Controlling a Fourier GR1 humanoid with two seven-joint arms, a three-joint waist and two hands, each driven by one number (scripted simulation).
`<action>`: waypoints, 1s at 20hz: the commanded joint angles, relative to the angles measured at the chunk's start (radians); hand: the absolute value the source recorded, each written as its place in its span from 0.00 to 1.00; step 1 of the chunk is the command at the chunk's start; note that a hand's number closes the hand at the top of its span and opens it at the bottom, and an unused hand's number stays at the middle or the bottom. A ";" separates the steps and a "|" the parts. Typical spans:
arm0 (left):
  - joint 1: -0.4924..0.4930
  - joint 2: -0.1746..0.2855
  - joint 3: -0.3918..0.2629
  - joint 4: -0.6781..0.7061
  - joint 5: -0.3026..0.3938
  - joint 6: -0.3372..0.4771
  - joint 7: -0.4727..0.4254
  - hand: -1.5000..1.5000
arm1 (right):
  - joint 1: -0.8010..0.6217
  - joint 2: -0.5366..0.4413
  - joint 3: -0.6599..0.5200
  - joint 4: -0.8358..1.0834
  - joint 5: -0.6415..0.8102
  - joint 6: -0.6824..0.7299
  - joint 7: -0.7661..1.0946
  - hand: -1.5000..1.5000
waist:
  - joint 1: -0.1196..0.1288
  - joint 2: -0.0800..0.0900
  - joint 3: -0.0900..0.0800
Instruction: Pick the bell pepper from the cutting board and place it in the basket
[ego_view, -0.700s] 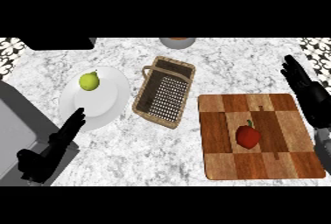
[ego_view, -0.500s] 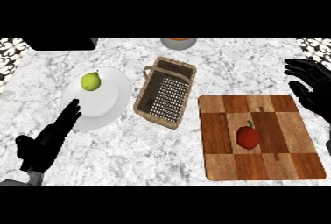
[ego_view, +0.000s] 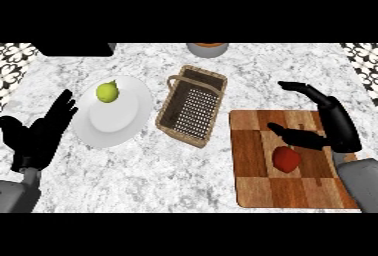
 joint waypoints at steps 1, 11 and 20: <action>-0.048 -0.004 0.014 0.031 -0.009 0.021 0.060 0.50 | 0.013 0.156 0.139 -0.097 0.203 -0.235 0.102 0.00 | -0.012 -0.007 -0.002; -0.023 0.011 0.044 0.049 -0.006 -0.019 0.046 0.50 | -0.275 -0.069 0.141 -0.172 0.345 0.064 0.947 0.00 | -0.015 -0.018 -0.009; -0.075 0.006 0.057 0.041 -0.006 -0.013 0.100 0.50 | -0.489 -0.248 0.067 -0.253 0.242 0.512 1.414 0.00 | -0.018 -0.014 -0.003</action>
